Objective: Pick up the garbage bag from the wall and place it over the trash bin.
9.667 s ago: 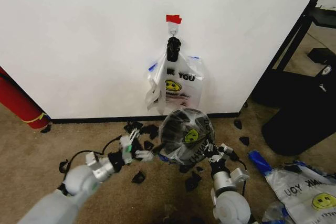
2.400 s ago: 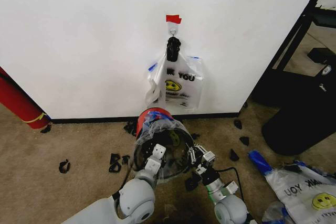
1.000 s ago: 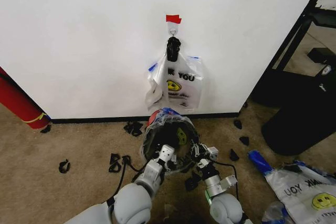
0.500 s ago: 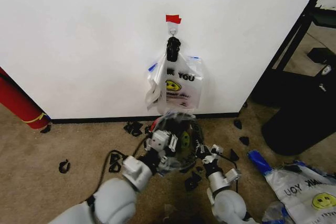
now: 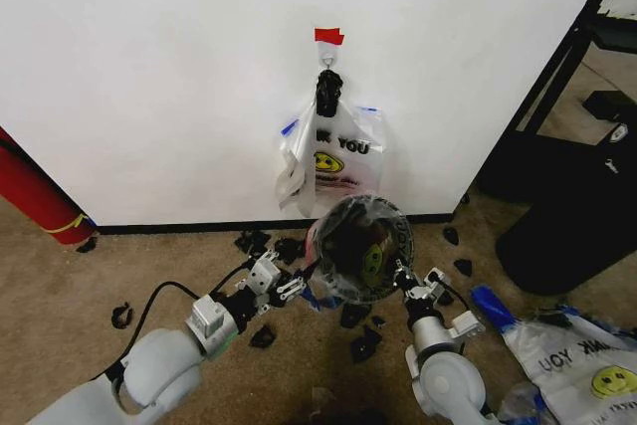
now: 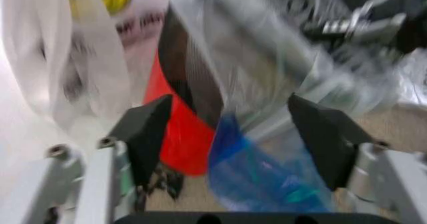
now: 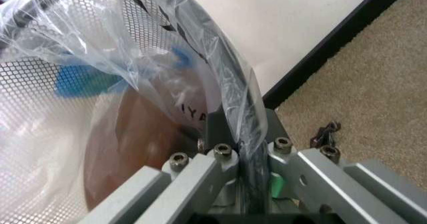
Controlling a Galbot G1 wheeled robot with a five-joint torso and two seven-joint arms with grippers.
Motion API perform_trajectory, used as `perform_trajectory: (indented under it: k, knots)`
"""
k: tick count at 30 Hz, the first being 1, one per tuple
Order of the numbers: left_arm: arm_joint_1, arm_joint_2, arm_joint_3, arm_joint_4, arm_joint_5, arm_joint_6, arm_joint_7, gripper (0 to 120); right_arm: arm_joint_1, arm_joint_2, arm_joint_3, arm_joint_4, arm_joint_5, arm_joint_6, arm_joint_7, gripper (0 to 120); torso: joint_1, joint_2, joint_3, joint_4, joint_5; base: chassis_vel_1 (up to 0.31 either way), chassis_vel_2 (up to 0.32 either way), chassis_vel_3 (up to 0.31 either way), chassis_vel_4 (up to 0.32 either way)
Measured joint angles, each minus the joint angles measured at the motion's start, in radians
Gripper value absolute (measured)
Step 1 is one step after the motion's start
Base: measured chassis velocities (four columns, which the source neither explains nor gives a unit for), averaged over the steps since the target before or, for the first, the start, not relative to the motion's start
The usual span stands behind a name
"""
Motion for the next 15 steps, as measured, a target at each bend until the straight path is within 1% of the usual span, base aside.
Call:
perform_trajectory:
  k: [1, 3, 4, 6, 10, 13, 15]
  knots:
    - [-0.001, -0.003, 0.001, 0.01, -0.012, 0.009, 0.013, 81, -0.003, -0.002, 0.002, 0.006, -0.006, 0.0, 0.004, 0, 0.0, 0.0, 0.0, 0.0, 0.0, 0.0, 0.0, 0.0, 0.0]
    - [0.0, -0.005, -0.002, 0.014, -0.038, 0.03, 0.042, 90, -0.005, -0.006, 0.007, 0.008, -0.011, 0.0, 0.006, 0, 0.0, 0.0, 0.0, 0.0, 0.0001, 0.0, 0.0, 0.0, 0.0]
    - [0.0, -0.005, -0.004, 0.015, -0.046, 0.037, 0.052, 91, -0.006, -0.006, 0.008, 0.008, -0.012, 0.0, 0.006, 0, 0.0, 0.0, 0.0, 0.0, 0.0002, 0.0, 0.0, 0.0, 0.0]
    - [-0.003, -0.007, -0.003, 0.017, -0.065, 0.048, 0.074, 98, -0.004, -0.007, 0.01, 0.003, -0.015, 0.001, 0.006, 0, 0.0, 0.0, 0.0, 0.0001, 0.0002, 0.0, 0.0, 0.0, 0.0]
    - [-0.017, -0.018, 0.001, 0.019, -0.092, 0.06, 0.076, 98, 0.0, -0.006, 0.008, -0.012, -0.026, 0.004, 0.004, 0, 0.0, 0.0, 0.0, 0.0, 0.0002, 0.0, 0.0, 0.0, 0.0]
    - [-0.024, -0.023, 0.005, 0.003, -0.141, 0.108, 0.063, 98, 0.005, -0.005, 0.004, -0.026, -0.034, 0.008, 0.0, 0, 0.0, 0.0, 0.0, 0.0001, 0.0004, 0.0, 0.0, 0.0, 0.0]
    - [-0.025, -0.024, 0.006, 0.001, -0.146, 0.119, 0.058, 98, 0.006, -0.005, 0.003, -0.027, -0.034, 0.008, -0.001, 0, 0.0, 0.0, 0.0, 0.0001, 0.0003, 0.0, 0.0, 0.0, 0.0]
